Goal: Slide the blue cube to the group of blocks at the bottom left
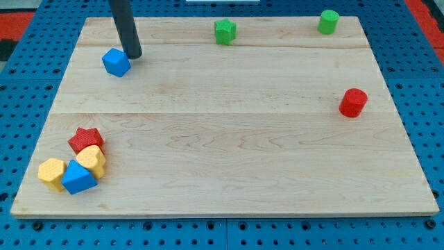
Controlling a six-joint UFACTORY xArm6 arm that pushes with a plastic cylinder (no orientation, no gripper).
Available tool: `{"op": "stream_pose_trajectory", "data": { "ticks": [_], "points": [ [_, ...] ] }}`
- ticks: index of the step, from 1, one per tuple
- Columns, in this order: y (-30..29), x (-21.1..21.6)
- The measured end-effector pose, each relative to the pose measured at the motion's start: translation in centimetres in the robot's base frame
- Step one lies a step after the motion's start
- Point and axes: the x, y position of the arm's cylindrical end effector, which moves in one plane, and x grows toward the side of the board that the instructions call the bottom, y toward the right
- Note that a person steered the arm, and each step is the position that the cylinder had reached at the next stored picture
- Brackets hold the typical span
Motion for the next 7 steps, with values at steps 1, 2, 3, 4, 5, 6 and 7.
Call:
{"op": "stream_pose_trajectory", "data": {
  "ticks": [1,2,3,4,5,6,7],
  "points": [
    [0.0,2.8],
    [-1.0,-0.1],
    [-2.6,-2.7],
    [-4.3,-0.3],
    [-4.5,2.2],
    [-4.5,4.1],
    [-4.5,6.7]
  ]
}}
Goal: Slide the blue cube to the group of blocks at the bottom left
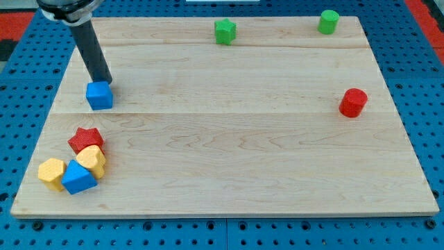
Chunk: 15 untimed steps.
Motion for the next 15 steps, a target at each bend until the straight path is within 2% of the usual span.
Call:
{"op": "stream_pose_trajectory", "data": {
  "ticks": [2,4,5,7,8,9,13,15],
  "points": [
    [-1.6,3.5],
    [-4.5,5.2],
    [-4.2,1.7],
    [3.4,2.0],
    [4.1,3.2],
    [2.2,5.0],
    [-3.2,3.6],
    [-3.2,6.3]
  ]
}}
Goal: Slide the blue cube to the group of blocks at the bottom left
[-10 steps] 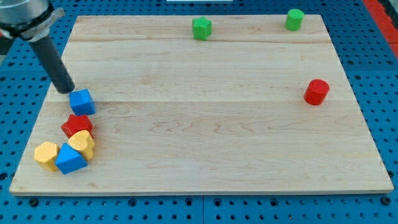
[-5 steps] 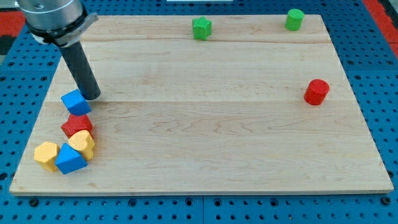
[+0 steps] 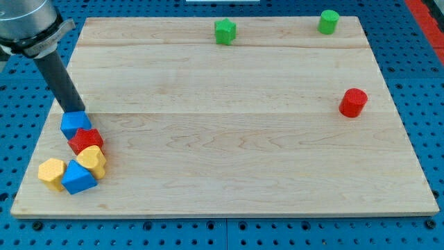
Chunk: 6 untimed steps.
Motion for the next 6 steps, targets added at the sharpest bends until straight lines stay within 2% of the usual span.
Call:
{"op": "stream_pose_trajectory", "data": {
  "ticks": [2,4,5,6],
  "points": [
    [0.0,1.6],
    [-1.7,6.2],
    [-1.1,2.7],
    [6.1,-0.6]
  ]
}}
